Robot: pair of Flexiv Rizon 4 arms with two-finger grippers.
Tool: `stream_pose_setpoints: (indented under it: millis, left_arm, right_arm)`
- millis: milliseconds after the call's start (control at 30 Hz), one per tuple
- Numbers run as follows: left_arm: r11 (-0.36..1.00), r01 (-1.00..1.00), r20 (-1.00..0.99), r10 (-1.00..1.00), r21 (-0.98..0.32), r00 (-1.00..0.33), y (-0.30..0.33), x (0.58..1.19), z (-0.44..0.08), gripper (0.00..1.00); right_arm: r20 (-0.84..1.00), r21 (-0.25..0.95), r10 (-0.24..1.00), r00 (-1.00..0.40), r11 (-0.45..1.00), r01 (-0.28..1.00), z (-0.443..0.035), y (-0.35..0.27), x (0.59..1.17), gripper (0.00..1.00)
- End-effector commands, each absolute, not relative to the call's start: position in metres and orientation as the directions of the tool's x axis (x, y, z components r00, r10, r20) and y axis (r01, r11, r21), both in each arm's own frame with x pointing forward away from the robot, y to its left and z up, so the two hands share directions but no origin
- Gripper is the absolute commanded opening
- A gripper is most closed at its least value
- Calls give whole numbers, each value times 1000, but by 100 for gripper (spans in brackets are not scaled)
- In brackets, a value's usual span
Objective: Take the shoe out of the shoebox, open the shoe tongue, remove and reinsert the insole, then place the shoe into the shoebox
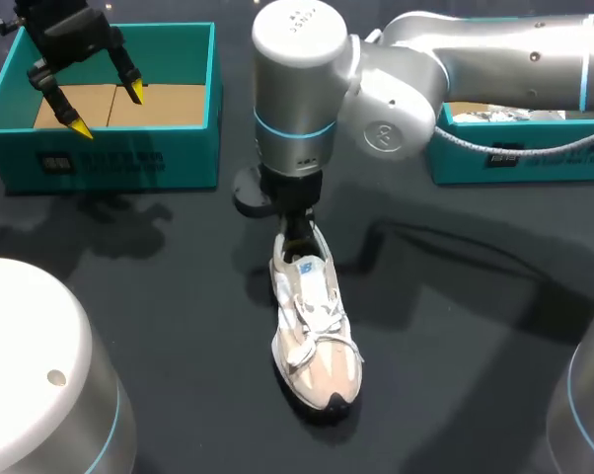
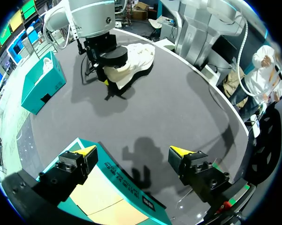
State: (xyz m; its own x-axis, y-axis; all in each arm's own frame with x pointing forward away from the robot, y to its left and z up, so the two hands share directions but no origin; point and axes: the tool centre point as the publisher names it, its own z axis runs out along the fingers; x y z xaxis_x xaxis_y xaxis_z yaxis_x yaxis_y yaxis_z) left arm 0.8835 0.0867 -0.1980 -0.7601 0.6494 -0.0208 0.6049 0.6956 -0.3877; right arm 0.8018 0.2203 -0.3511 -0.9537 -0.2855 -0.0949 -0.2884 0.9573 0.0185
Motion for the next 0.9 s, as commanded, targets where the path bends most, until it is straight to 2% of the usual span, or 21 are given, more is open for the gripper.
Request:
stream_pose_setpoints:
  millis: [33, 333, 900]
  left_arm:
    - [696, 605, -19, 650, -386, -760, 87, 884, -198, 100]
    - [696, 605, -19, 650, -386, -760, 87, 884, -198, 100]
    - [696, 605, -19, 650, -386, -760, 87, 884, -198, 100]
  right_arm:
    - [-135, 8, -271, -953, 962, -275, -305, 195, 796, 0]
    - [-217, -56, -290, -932, 957, -285, -240, 166, 810, 0]
    - [-240, -50, -270, -932, 963, -266, -233, 156, 817, 0]
